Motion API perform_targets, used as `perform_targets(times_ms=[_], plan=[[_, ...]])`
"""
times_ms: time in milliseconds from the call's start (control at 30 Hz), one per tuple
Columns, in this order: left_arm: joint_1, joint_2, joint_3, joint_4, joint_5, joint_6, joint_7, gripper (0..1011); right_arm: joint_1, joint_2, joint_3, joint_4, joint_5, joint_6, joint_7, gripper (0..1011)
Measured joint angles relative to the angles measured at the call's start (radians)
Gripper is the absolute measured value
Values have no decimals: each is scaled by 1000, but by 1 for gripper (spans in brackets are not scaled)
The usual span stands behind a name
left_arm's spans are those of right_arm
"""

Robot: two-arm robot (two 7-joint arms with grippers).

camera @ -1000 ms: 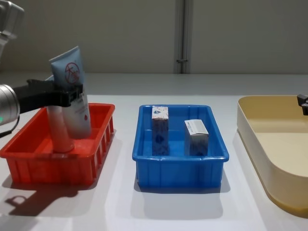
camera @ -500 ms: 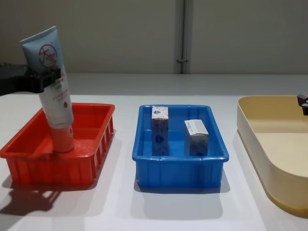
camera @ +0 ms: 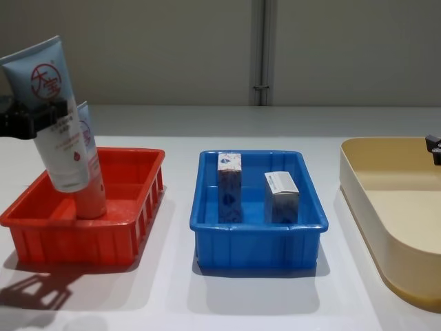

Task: Bimanual collaborative sorting of washing and personal care products

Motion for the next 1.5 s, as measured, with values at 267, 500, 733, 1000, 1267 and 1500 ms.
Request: perform_targets(times_ms=[267, 500, 733, 1000, 1267, 1500], plan=[[8, 14, 40, -20, -42, -29, -82, 254, 0, 0, 0, 0, 0, 0, 0, 1001], [-6, 13, 92, -34, -62, -46, -143, 253, 0, 0, 0, 0, 0, 0, 0, 1001], [-35, -3, 145, -35, -82, -58, -199, 253, 0, 0, 0, 0, 0, 0, 0, 1001], [-73, -26, 206, -27, -103, -70, -258, 254, 0, 0, 0, 0, 0, 0, 0, 1001], [-107, -44, 255, -10, -112, -79, -293, 254, 0, 0, 0, 0, 0, 0, 0, 1001], [-132, -60, 298, -5, -124, -85, -329, 254, 0, 0, 0, 0, 0, 0, 0, 1001]])
